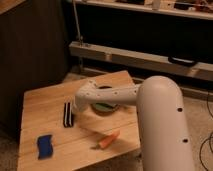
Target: Push the eraser across the table
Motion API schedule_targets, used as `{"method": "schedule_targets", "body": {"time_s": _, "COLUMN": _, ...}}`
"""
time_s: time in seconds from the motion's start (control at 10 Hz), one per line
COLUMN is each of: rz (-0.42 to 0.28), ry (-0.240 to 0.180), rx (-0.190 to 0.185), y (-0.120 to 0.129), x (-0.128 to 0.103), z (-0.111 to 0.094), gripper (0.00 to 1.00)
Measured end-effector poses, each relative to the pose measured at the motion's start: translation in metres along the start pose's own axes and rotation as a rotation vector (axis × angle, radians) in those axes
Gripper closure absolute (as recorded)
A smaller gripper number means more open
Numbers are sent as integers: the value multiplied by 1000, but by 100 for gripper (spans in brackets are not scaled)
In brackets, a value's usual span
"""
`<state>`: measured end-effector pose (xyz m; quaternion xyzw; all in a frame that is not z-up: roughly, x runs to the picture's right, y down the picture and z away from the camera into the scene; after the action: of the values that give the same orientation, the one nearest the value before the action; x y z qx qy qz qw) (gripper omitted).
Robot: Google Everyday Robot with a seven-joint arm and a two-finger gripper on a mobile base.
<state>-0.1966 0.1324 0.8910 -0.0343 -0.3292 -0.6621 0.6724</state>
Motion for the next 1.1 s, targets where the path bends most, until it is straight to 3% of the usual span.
{"method": "schedule_targets", "body": {"time_s": 1.1, "rz": -132, "ry": -48, "rx": 19, "y": -56, "x": 3, "z": 22, "gripper": 69}}
